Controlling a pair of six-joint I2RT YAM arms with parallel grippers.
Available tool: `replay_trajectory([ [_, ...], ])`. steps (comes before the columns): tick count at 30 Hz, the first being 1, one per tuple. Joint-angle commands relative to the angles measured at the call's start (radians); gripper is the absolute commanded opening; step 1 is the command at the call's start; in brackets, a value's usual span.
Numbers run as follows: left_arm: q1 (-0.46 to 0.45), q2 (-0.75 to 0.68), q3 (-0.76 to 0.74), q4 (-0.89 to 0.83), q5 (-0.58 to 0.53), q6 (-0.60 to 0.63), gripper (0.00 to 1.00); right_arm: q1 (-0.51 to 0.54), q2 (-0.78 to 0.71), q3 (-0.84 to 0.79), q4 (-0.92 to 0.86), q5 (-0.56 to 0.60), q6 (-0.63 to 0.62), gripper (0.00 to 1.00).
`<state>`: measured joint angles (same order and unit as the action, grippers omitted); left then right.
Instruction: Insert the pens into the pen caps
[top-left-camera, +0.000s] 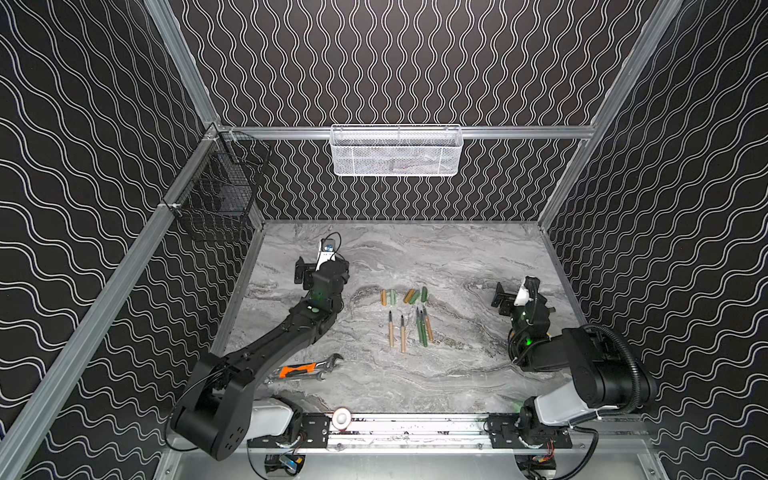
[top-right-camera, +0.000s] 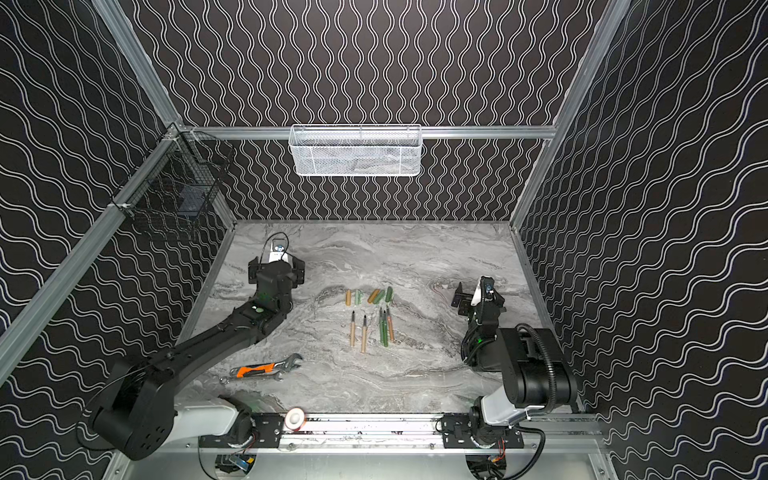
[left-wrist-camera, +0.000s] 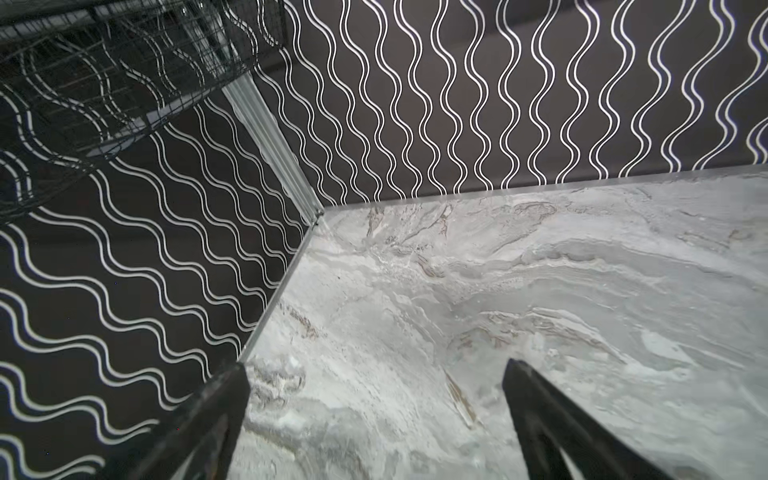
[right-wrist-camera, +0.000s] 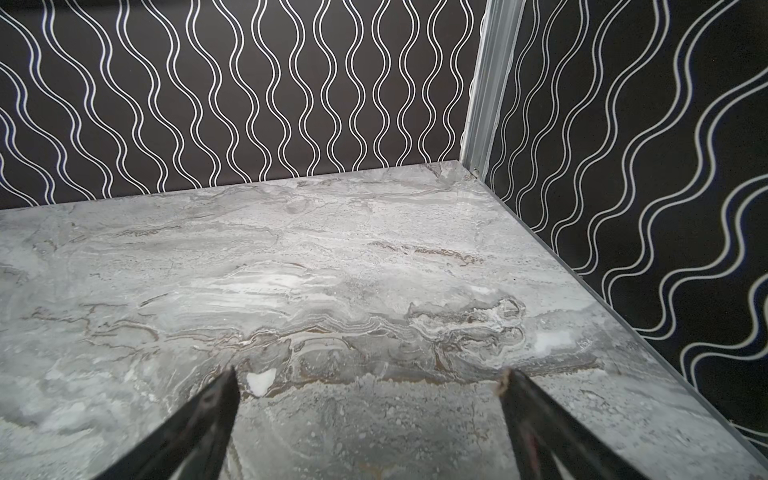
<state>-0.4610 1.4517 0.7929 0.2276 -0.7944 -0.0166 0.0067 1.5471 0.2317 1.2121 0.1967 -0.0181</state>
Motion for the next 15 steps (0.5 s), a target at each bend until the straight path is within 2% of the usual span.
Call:
replay_trajectory([
  [1, -0.005, -0.017, 0.103, -0.318, -0.008, -0.17, 0.99, 0.002, 0.002, 0.006, 0.03, 0.005, 0.003, 1.0],
  [4, -0.007, -0.024, 0.24, -0.563, 0.033, -0.273, 0.99, 0.002, 0.001, 0.004, 0.029, 0.004, 0.004, 1.0],
  [7, -0.008, -0.041, 0.345, -0.761, 0.122, -0.331, 0.99, 0.001, 0.001, 0.008, 0.023, 0.002, 0.01, 1.0],
  [10, -0.008, -0.075, 0.381, -0.834, 0.242, -0.296, 0.99, -0.008, 0.0, 0.015, 0.011, 0.106, 0.069, 1.0],
  [15, -0.01, -0.12, 0.405, -0.896, 0.417, -0.267, 0.99, -0.017, 0.0, 0.015, 0.009, 0.106, 0.067, 1.0],
])
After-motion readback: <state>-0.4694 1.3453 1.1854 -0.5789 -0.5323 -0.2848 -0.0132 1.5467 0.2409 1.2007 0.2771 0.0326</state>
